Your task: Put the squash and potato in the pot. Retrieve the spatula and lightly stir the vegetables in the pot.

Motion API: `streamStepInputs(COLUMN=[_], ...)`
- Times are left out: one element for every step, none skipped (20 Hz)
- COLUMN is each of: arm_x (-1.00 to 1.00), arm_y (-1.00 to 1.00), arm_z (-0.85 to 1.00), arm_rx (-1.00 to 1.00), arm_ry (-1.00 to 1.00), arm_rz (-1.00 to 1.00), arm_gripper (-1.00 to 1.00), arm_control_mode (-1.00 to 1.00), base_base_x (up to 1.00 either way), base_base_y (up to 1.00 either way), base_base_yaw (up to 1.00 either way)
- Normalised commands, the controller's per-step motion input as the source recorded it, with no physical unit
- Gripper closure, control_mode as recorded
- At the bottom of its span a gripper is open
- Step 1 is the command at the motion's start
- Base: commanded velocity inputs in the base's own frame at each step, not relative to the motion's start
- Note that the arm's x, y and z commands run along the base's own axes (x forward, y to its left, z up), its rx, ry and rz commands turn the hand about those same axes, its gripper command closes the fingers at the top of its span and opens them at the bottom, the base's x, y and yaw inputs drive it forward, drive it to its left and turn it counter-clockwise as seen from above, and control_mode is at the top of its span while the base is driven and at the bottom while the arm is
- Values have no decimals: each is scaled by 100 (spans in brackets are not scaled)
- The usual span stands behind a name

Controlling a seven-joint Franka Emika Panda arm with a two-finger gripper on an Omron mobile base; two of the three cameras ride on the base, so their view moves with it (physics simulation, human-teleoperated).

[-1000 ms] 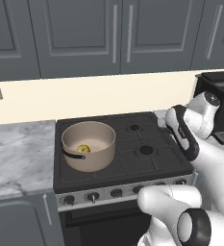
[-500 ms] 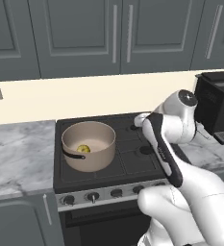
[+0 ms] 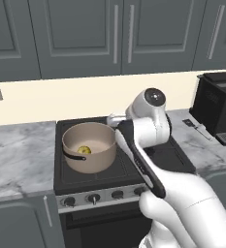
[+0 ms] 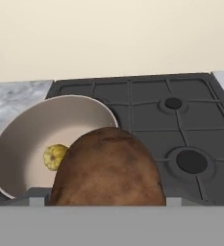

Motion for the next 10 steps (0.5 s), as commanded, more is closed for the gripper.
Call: streamStepInputs(arm_x=[0, 0, 0, 0, 0, 0, 0, 0, 0, 3], arm_y=[76, 73, 70, 62, 47, 32, 24, 19, 19, 9], arm_z=[16, 12, 6, 0, -14, -29, -37, -46, -56, -64], arm_rx=[0, 0, 0, 0, 0, 0, -1, -4, -8, -9], arm_ry=[0, 3, 3, 1, 0, 0, 0, 5, 15, 15], arm_rz=[0, 0, 0, 0, 0, -2, -6, -10, -10, -10], arm_gripper=[100, 100, 100, 100, 100, 100, 100, 100, 100, 100], arm_control_mode=[-100, -100, -100, -100, -100, -100, -100, -100, -100, -100], base_base_x=[0, 0, 0, 0, 0, 0, 0, 0, 0, 0], base_base_y=[0, 0, 0, 0, 0, 0, 0, 0, 0, 0], base_base_yaw=[0, 0, 0, 0, 0, 0, 0, 0, 0, 0])
